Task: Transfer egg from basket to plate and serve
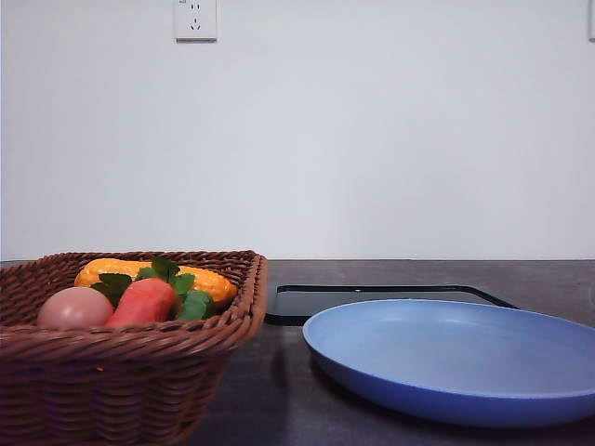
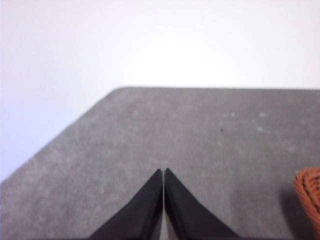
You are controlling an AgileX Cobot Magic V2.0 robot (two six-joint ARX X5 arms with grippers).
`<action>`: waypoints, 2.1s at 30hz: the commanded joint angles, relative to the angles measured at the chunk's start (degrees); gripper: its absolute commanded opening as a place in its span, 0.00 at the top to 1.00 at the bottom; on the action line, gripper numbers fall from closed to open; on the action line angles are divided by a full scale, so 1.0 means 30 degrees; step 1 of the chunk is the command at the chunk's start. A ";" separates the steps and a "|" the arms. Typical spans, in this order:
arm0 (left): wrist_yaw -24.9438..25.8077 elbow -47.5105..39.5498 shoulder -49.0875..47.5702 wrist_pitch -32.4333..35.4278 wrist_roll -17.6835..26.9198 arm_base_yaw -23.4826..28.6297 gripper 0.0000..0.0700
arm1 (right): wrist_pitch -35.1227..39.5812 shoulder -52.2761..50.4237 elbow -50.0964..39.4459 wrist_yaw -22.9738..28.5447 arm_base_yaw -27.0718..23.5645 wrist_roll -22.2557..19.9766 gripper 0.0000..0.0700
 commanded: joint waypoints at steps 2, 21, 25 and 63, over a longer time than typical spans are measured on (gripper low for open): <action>-0.0059 0.0000 -0.0022 0.0411 0.0302 0.0015 1.00 | 0.0226 -0.0029 -0.0051 -0.0049 0.0029 0.1518 1.00; 0.3267 0.0617 0.0075 0.1691 -1.1137 0.0022 1.00 | -0.1389 -0.0007 0.1819 -0.0936 0.0021 0.8220 1.00; 0.4636 0.1931 0.0580 -0.0065 -1.1137 0.0015 1.00 | -0.2889 0.0359 0.3536 0.0112 0.0007 0.8206 1.00; 1.2815 1.3697 1.8091 -0.8815 -0.5260 -0.3251 0.77 | -1.0300 1.8212 1.3240 -0.4273 0.0182 0.3745 0.68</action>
